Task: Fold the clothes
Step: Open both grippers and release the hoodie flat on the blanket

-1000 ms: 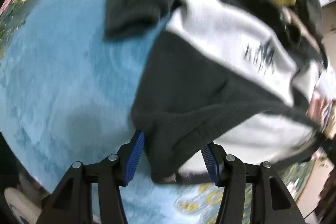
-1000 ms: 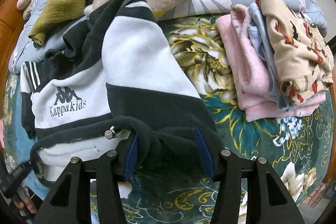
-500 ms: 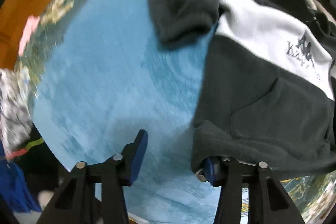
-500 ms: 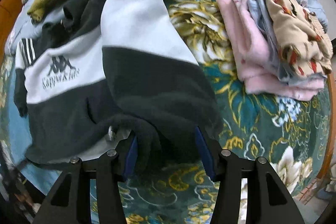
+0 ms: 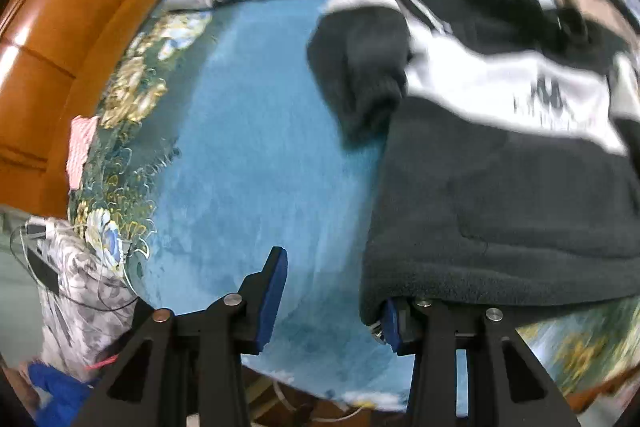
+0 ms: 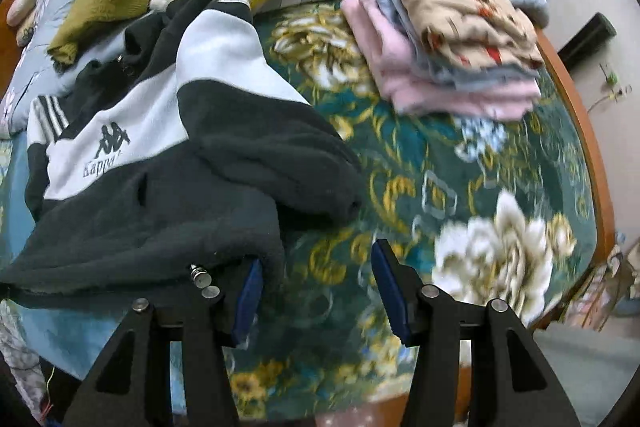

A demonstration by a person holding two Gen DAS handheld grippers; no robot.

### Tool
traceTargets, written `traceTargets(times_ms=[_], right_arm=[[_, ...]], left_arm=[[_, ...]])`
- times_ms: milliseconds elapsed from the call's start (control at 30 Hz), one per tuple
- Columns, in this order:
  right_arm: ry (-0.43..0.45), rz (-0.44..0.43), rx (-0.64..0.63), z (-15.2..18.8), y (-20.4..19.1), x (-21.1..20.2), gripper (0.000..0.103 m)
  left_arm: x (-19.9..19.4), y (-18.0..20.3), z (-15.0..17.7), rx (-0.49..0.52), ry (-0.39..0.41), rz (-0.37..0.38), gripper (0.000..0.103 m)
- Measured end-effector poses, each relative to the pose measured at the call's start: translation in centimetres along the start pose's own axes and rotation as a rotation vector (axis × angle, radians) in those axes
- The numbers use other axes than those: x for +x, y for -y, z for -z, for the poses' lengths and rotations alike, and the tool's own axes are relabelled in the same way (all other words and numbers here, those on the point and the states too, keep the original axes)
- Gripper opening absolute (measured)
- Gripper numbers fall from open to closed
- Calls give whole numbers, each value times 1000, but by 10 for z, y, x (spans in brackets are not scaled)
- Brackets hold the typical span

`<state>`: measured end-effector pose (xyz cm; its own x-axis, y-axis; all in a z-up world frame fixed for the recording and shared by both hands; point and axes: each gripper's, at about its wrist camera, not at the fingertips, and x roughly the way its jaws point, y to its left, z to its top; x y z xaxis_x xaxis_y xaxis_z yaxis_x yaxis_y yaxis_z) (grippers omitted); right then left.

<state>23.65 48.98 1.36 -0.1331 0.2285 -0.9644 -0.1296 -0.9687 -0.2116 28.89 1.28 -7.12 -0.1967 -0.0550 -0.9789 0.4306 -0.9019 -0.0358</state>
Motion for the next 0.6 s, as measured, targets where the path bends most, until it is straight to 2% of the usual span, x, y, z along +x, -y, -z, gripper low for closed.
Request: traceTargets(times_ms=[67,233,333,467,600], right_arm=[[-47,16,-1,15,-3,12,54],[-130,40,42,29,-4,40,54],[-173,44,73,35,-5,54,54],[-185,4,102,35,-8,46,54],[-192,-26,136,33,-4,33,55]], left_arm=[[17,7,7,40,-44,14,45],[54,19,5,51,-126,60,45],[57,13,0,5,-170,205,47],[43,2,-3,47,-173,317,55],[26,-12,-13,48,-177,432,62]])
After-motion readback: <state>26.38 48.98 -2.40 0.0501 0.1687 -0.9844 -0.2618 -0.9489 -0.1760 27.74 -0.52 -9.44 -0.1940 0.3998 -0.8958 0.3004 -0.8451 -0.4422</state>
